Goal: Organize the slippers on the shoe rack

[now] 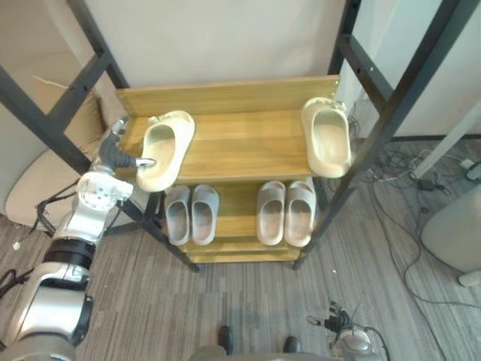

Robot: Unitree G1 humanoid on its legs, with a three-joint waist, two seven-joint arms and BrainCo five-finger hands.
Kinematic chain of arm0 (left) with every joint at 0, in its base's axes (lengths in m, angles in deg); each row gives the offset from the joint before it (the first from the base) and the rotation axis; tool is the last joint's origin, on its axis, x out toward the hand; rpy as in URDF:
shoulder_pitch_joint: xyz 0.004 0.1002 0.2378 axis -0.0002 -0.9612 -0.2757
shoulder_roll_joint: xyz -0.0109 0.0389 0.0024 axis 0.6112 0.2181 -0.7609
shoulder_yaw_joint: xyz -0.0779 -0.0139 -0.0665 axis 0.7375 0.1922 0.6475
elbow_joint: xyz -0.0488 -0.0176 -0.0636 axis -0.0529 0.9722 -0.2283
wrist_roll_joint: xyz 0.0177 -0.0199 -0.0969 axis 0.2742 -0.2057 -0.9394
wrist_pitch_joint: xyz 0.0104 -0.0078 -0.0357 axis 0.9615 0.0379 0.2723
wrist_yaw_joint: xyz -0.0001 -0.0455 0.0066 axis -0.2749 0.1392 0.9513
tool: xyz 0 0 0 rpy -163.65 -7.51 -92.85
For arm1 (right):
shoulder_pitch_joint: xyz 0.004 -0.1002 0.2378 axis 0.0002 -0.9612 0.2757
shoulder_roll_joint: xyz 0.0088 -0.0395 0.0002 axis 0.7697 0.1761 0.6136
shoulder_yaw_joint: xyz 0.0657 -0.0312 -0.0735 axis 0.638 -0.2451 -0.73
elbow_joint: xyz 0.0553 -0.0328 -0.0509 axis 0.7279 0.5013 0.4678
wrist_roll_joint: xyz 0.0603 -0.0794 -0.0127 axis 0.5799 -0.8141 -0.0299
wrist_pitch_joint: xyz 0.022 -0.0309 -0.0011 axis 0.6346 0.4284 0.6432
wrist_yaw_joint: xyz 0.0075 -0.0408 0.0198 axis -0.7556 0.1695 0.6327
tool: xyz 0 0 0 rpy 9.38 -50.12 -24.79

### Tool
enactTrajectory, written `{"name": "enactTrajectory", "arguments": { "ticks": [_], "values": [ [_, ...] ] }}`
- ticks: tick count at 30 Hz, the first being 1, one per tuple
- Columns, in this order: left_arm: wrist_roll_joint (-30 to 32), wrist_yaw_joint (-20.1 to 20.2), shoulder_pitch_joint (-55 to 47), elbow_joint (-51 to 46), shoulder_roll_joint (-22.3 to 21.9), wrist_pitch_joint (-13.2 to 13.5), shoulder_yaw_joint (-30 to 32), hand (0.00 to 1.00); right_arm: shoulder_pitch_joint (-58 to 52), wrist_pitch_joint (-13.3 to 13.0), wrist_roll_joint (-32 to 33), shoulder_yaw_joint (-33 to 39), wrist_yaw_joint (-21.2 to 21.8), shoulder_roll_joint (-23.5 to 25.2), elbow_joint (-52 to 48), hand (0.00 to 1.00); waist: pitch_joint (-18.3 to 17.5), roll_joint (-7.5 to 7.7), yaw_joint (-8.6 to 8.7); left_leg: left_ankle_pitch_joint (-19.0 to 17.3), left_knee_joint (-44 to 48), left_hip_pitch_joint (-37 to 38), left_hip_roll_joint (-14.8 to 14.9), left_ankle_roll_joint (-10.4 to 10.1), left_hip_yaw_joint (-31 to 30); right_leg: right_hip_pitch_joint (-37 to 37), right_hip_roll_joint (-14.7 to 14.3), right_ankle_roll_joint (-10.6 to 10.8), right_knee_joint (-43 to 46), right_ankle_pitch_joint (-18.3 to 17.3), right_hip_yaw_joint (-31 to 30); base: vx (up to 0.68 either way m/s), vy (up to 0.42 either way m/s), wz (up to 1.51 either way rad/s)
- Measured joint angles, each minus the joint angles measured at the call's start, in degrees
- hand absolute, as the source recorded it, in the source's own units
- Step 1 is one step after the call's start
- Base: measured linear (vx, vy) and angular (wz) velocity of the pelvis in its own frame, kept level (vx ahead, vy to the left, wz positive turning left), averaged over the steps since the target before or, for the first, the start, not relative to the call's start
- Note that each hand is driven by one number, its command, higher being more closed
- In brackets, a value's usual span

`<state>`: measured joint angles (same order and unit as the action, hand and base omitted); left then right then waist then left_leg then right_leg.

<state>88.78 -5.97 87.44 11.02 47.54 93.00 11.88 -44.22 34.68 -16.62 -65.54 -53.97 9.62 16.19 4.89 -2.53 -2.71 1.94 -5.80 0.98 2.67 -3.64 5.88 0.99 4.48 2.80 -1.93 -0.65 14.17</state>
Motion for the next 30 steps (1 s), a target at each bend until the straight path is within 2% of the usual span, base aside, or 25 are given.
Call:
{"name": "enactTrajectory", "arguments": {
  "ticks": [6,7,15,25,30],
  "values": [
    [1.3,-0.08,3.75,2.84,0.1,-0.14,0.03,0.0,-0.07,-0.2,0.13,0.01,0.0,0.09,-0.25,0.0,0.18,0.45,0.03,-0.11,0.01,-0.98,0.13,0.07,1.67,-2.02,-0.05,-0.04,0.82,0.28,-1.88,0.0,0.011,-0.17],
    [1.35,-0.08,4.43,3.43,0.13,-0.19,0.03,1.0,-0.08,-0.24,0.16,0.02,0.0,0.2,-0.27,0.0,0.33,0.62,0.03,-0.1,0.01,-1.02,0.17,0.07,2.12,-2.27,-0.08,-0.07,0.82,0.43,-2.2,0.01,0.006,-0.17],
    [1.33,-0.21,6.96,6.4,0.26,-0.24,0.25,1.0,-0.2,-0.45,0.64,0.12,0.02,1.65,-0.48,0.0,0.8,1.38,0.25,-0.12,0.01,-1.08,0.19,0.09,3.33,-3.8,-0.01,-0.08,1.69,0.52,-3.16,-0.01,0.005,-0.09],
    [0.56,-1.17,8.11,7.03,0.26,-0.92,0.6,1.0,-0.08,-0.48,1.16,0.49,0.0,1.66,-0.49,0.0,1.03,1.16,0.73,-0.07,0.02,-2.19,-0.12,0.13,3.54,-4.65,0.21,-0.01,1.62,0.85,-3.26,0.02,0.005,-0.02],
    [-1.1,-1.19,8.1,5.94,0.25,-0.91,0.59,1.0,0.05,-0.6,1.15,0.5,-0.03,1.68,-0.49,0.0,2.26,1.02,1.22,-0.04,0.17,-2.13,-0.22,0.17,2.71,-4.19,0.31,-0.02,1.55,0.85,-2.65,0.0,0.002,0.07]
  ]
}}
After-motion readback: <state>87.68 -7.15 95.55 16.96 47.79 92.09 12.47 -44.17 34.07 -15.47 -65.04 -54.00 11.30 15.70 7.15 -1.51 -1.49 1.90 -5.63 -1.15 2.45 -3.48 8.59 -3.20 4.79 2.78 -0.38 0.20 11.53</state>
